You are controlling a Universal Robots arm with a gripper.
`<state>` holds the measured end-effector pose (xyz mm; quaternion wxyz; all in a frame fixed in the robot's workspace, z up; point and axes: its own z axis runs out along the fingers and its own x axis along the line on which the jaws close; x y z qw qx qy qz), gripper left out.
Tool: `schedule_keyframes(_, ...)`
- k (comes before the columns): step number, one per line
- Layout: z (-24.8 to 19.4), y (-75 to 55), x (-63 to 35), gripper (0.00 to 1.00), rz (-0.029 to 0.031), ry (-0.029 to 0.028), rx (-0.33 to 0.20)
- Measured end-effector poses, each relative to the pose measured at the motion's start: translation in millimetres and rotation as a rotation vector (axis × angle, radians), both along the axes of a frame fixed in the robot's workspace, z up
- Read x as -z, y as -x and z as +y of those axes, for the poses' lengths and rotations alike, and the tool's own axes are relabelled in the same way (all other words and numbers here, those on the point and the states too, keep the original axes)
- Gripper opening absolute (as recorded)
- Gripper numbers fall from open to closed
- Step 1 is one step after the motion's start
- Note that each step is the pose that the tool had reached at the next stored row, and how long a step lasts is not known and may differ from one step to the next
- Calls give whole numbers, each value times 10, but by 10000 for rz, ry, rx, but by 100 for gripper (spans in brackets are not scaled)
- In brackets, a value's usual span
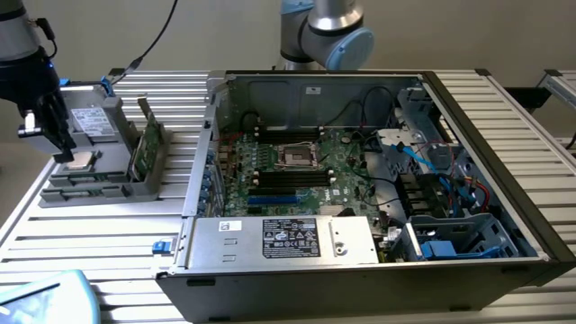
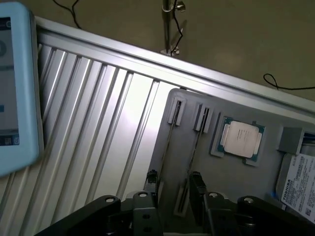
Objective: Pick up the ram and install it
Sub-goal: 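Pick up the ram and move it above insertion slot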
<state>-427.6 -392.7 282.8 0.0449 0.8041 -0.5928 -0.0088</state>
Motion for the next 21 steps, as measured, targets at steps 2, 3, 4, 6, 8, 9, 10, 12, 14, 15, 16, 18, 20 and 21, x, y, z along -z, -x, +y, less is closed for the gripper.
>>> schedule_keyframes(2, 0, 31, 22, 40, -67, 0, 7)
schedule_keyframes(3, 0, 45, 32, 40, -104, 0, 11)
schedule_keyframes(4, 0, 58, 44, 40, -135, 0, 17)
schedule_keyframes(6, 0, 79, 73, 40, -168, 0, 27)
schedule_keyframes(8, -2, 88, 99, 40, -197, -6, 42)
schedule_keyframes(9, -3, 90, 111, 40, -211, -10, 53)
schedule_keyframes(10, -4, 92, 124, 40, -227, -14, 66)
schedule_keyframes(12, -8, 93, 152, 40, -264, -19, 99)
schedule_keyframes(14, -13, 94, 180, 40, -300, -22, 128)
schedule_keyframes(15, -16, 94, 194, 40, -318, -24, 142)
schedule_keyframes(16, -17, 95, 206, 40, -334, -27, 157)
schedule_keyframes(18, -20, 96, 233, 40, -366, -36, 190)
schedule_keyframes(20, -22, 97, 259, 40, -393, -43, 226)
schedule_keyframes(21, -23, 98, 271, 40, -406, -47, 244)
